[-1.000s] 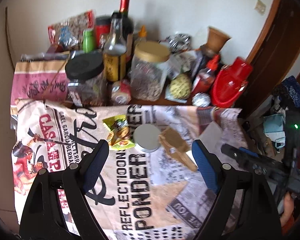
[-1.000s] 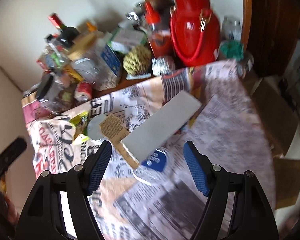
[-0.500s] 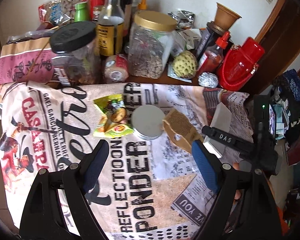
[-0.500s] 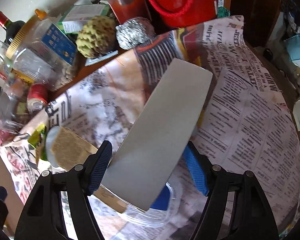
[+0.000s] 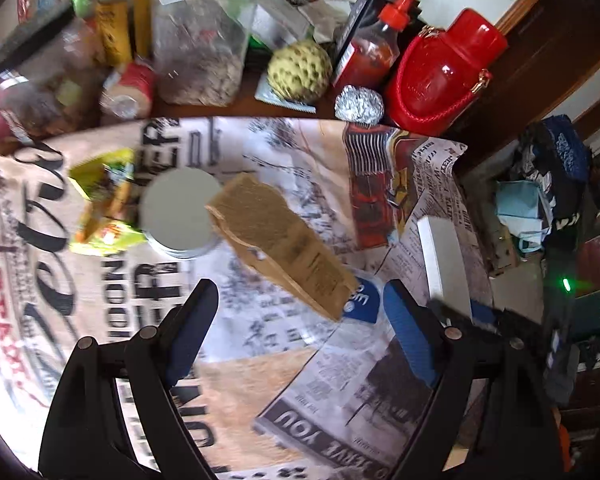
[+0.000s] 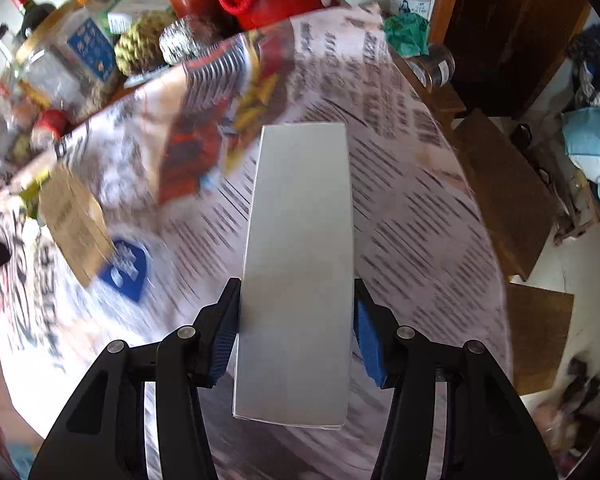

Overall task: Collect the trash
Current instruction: 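Grasp the brown paper scrap with the left gripper while the right gripper grasps the white box, then lift the paper scrap and white box and carry both toward the white bucket, then open both grippers to drop the paper and box into the bucket, then move both grippers back up toward the table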

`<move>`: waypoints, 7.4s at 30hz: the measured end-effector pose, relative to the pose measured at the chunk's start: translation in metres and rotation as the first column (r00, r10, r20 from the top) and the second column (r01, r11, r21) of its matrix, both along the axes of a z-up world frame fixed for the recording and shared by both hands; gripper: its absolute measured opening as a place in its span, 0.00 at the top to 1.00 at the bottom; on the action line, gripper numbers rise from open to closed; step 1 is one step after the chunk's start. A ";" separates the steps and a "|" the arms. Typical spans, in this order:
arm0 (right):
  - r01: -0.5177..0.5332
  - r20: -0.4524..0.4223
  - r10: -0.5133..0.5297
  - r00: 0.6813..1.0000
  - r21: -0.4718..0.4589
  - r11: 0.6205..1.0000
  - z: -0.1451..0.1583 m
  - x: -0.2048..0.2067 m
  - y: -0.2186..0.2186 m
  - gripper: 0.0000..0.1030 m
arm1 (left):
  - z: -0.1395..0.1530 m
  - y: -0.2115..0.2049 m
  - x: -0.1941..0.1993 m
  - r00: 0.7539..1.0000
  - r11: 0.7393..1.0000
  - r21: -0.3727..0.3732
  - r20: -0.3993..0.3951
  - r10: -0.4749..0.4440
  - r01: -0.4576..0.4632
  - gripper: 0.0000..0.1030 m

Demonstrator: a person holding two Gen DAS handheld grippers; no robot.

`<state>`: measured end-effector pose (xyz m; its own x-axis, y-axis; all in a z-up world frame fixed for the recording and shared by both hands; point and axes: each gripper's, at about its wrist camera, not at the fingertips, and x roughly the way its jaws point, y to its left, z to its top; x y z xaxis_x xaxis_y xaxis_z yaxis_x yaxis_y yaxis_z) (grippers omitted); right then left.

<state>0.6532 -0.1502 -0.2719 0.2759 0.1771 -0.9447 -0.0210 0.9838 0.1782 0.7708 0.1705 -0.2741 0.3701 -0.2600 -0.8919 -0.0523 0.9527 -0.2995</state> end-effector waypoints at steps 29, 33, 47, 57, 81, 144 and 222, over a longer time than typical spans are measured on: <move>0.012 0.140 -0.016 0.990 0.028 1.000 0.034 0.011 0.023 0.53 | 0.023 -0.037 0.014 0.989 0.987 0.155 0.149 0.008 -0.032 0.52; -0.003 0.222 -0.005 0.975 0.035 0.999 0.065 0.002 0.015 0.53 | 0.052 -0.050 0.000 0.981 0.988 0.149 0.196 -0.004 -0.026 0.53; -0.159 0.519 0.121 0.846 0.028 0.987 0.173 -0.082 -0.016 0.53 | 0.168 -0.091 -0.122 0.876 0.968 0.131 0.464 0.133 -0.216 0.54; -0.218 0.600 0.152 0.785 0.038 0.975 0.201 -0.139 -0.021 0.53 | 0.210 -0.106 -0.213 0.811 0.953 0.120 0.562 0.164 -0.277 0.54; -0.098 0.644 0.036 0.764 0.061 0.993 0.200 -0.368 0.050 0.53 | 0.214 -0.048 -0.465 0.805 0.980 0.147 0.593 0.022 -0.135 0.54; -0.198 -0.051 0.202 0.978 0.063 0.978 -0.268 -0.294 0.028 0.45 | -0.349 -0.095 -0.409 0.967 0.980 0.080 -0.165 0.193 -0.182 0.54; -0.141 0.630 0.091 0.771 0.030 0.990 0.216 -0.319 0.057 0.19 | 0.207 -0.047 -0.414 0.847 0.960 0.184 0.525 0.085 -0.211 0.11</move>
<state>0.3340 -0.0931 -0.0561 0.7743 0.3059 -0.5539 -0.2655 0.9517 0.1545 0.3569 0.1240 -0.0668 0.8035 0.0195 -0.5950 -0.0988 0.9900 -0.1009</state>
